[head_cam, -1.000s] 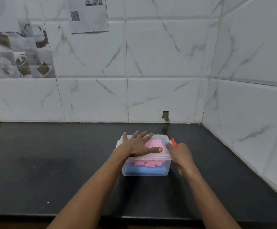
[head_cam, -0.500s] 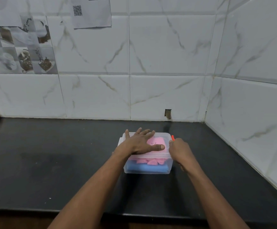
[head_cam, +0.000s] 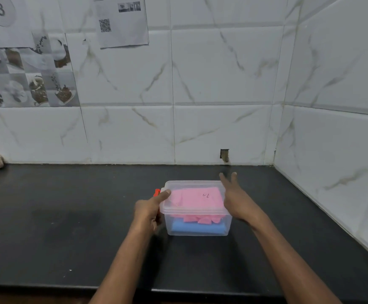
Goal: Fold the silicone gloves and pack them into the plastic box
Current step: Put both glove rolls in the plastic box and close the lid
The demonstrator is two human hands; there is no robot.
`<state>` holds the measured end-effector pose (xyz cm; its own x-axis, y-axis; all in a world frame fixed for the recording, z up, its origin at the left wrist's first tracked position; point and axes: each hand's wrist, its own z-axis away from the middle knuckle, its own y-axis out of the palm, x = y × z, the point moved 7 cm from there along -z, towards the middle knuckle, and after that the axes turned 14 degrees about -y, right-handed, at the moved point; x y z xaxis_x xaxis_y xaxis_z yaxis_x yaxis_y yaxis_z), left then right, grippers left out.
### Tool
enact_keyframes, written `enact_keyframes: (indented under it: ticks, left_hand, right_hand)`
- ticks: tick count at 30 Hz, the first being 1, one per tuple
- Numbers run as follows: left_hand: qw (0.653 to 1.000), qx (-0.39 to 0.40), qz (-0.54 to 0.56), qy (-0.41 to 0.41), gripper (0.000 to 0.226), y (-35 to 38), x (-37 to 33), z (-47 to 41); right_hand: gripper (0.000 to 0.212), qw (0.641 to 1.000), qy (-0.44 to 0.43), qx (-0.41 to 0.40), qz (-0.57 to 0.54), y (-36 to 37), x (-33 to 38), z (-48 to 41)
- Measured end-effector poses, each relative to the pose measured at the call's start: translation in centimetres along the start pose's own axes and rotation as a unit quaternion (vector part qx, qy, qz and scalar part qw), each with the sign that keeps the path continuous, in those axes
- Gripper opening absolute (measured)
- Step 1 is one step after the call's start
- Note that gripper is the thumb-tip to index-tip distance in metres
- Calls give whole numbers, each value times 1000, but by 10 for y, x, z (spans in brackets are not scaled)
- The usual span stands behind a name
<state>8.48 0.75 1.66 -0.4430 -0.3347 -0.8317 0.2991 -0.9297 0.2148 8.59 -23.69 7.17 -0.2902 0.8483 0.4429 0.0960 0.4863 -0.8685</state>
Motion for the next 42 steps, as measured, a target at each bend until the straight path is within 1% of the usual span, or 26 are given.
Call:
enact_keyframes:
  ticks: [2,4,7,9,11,14,17,19,20,22,23,24,26,28,30,32,36,42]
  left_hand:
    - [998,-29,-5,47,16,8,-2,4]
    - [997,-37,-27,65,12,13,-1,7]
    - [995,-12,-48,86,15,16,-6,8]
    - [991,-11,-83,106,18,16,-10,6]
    - [985,-14,-118,124,22,19,-13,6]
    - [961,-45,-216,167,29,22,-20,5]
    - [934,-75,-301,179,33,24,-24,6]
    - [922,-87,-326,188,35,25,-26,10]
    - [917,-98,-327,206,37,24,-28,16]
    - [903,-122,-309,272,47,19,-31,33]
    - [894,-118,-300,311,49,16,-30,43]
    - [884,-106,-309,333,50,13,-26,51]
    - [868,-77,-361,333,59,10,-10,55]
    - [866,-53,-373,328,64,8,3,54]
    - [867,-49,-368,333,63,10,4,54]
    - [863,-55,-382,327,62,15,0,51]
    - [860,-47,-396,319,60,24,-10,39]
    - [870,-43,-383,309,60,30,-15,26]
  right_hand:
    - [75,999,32,-21,-22,1,-6,0]
    - [70,997,60,-32,-28,3,-12,0]
    - [59,996,85,-35,-22,4,-14,1]
    - [51,995,87,-39,-20,2,-15,1]
    - [48,995,86,-38,-19,3,-15,1]
    - [50,996,85,-36,-19,3,-15,0]
    - [50,995,85,-48,-28,4,-15,-1]
    - [51,992,81,-86,-48,3,-13,2]
    - [49,987,77,-128,-59,0,-11,7]
    - [37,968,36,-238,-75,-10,-4,22]
    - [32,957,5,-280,-73,-14,0,33]
    - [29,952,-23,-299,-65,-15,5,43]
    - [31,956,-53,-284,-52,-8,9,58]
    - [36,969,-52,-235,-56,4,9,65]
    - [41,976,-43,-201,-70,9,7,64]
    - [41,979,-40,-184,-72,8,6,58]
    - [35,980,-40,-181,-74,7,5,45]
    - [35,980,-44,-185,-63,10,0,31]
